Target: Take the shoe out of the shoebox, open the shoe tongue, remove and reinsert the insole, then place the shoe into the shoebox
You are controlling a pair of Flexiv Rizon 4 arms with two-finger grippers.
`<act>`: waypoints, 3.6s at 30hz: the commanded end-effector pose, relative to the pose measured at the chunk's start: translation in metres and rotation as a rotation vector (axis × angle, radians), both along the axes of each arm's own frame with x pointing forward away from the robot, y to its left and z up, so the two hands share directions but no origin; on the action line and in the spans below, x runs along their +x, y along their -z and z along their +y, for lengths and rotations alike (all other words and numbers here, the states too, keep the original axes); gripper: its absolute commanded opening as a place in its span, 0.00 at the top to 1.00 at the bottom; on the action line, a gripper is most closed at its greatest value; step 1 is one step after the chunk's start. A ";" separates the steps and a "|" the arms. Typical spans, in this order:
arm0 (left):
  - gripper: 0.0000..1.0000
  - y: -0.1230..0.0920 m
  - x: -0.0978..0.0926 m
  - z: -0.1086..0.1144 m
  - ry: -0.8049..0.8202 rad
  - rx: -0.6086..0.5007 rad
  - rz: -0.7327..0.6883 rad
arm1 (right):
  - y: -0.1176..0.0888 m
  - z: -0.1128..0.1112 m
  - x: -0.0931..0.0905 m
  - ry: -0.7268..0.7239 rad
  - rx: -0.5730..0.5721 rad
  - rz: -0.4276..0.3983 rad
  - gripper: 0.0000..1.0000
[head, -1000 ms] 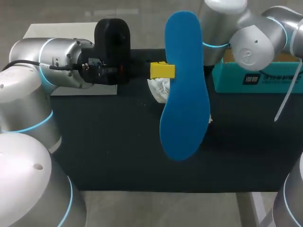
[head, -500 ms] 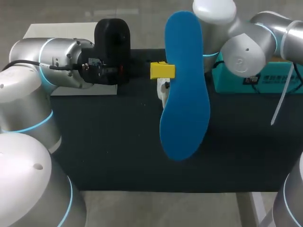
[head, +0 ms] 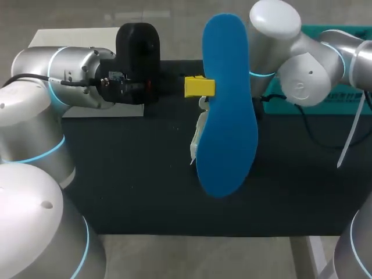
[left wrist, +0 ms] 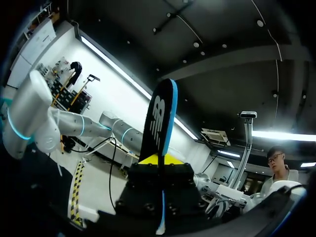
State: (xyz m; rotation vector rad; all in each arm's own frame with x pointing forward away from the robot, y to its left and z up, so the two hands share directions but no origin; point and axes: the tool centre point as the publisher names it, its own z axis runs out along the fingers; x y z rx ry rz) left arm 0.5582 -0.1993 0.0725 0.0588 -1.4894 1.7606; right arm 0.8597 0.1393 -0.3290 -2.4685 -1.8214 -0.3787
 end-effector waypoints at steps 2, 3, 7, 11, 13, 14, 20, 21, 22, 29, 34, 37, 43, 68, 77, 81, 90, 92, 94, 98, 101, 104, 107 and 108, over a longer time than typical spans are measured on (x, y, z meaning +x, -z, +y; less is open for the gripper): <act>1.00 0.001 0.001 -0.001 0.002 -0.002 0.000 | 0.003 -0.009 0.003 -0.089 0.024 -0.019 1.00; 1.00 0.001 0.001 -0.001 0.002 -0.002 0.000 | 0.004 -0.009 0.006 -0.134 0.038 -0.034 1.00; 1.00 0.001 0.001 -0.001 0.002 -0.002 0.000 | 0.004 -0.009 0.010 -0.267 0.036 -0.033 1.00; 1.00 0.001 0.001 -0.001 0.002 -0.002 0.000 | 0.004 -0.010 0.010 -0.342 0.020 -0.018 1.00; 1.00 0.001 0.001 -0.001 0.002 -0.002 0.000 | 0.005 -0.010 0.011 -0.350 0.007 -0.007 1.00; 1.00 0.001 0.001 -0.001 0.002 -0.002 0.000 | 0.006 -0.010 0.011 -0.356 0.009 -0.007 1.00; 1.00 0.001 0.001 -0.001 0.002 -0.002 0.000 | 0.015 -0.009 0.013 -0.361 0.023 0.005 1.00; 1.00 0.001 0.001 -0.001 0.002 -0.002 0.000 | 0.017 -0.008 0.014 -0.360 0.025 0.004 1.00; 1.00 0.001 0.001 -0.001 0.002 -0.002 0.000 | 0.019 -0.007 0.015 -0.366 0.026 0.009 1.00; 1.00 0.001 0.001 -0.001 0.002 -0.002 0.000 | 0.030 -0.005 0.021 -0.392 0.037 0.025 1.00; 1.00 0.001 0.001 -0.001 0.002 -0.002 0.000 | 0.036 -0.003 0.022 -0.400 0.047 0.034 1.00; 1.00 0.001 0.001 -0.001 0.002 -0.002 0.000 | 0.042 -0.003 0.022 -0.391 0.059 0.048 1.00; 1.00 0.001 0.001 -0.001 0.002 -0.002 0.000 | 0.041 -0.003 0.016 -0.378 0.082 0.069 0.00; 1.00 0.001 0.001 -0.001 0.002 -0.002 0.000 | -0.024 -0.003 -0.007 -0.436 0.158 -0.102 0.00; 1.00 0.001 0.001 -0.001 0.002 -0.002 0.000 | -0.079 -0.018 -0.021 -0.381 0.350 -0.121 0.00; 1.00 0.001 0.001 -0.001 0.002 -0.002 0.000 | -0.121 -0.026 -0.035 -0.405 0.446 -0.103 0.00; 1.00 0.001 0.001 -0.001 0.002 -0.002 0.000 | -0.192 -0.024 -0.044 -0.348 0.729 -0.129 0.00; 1.00 0.001 0.001 -0.001 0.002 -0.002 0.000 | -0.204 -0.025 -0.044 -0.307 0.790 -0.130 0.00; 1.00 0.001 0.001 -0.001 0.002 -0.002 0.000 | -0.214 -0.026 -0.045 -0.278 0.810 -0.112 0.00; 1.00 0.001 0.001 -0.001 0.002 -0.002 0.000 | -0.230 -0.027 -0.050 -0.268 0.894 -0.133 0.00; 1.00 0.001 0.001 -0.001 0.002 -0.002 0.000 | -0.237 -0.030 -0.052 -0.256 0.895 -0.139 0.00; 1.00 0.001 0.001 -0.001 0.002 -0.002 0.000 | -0.242 -0.035 -0.053 -0.228 0.917 -0.152 0.00; 1.00 0.001 0.001 -0.001 0.002 -0.002 0.000 | -0.251 -0.037 -0.056 -0.217 0.974 -0.161 0.00; 1.00 0.001 0.001 -0.001 0.002 -0.002 0.000 | -0.254 -0.038 -0.057 -0.219 0.991 -0.168 0.00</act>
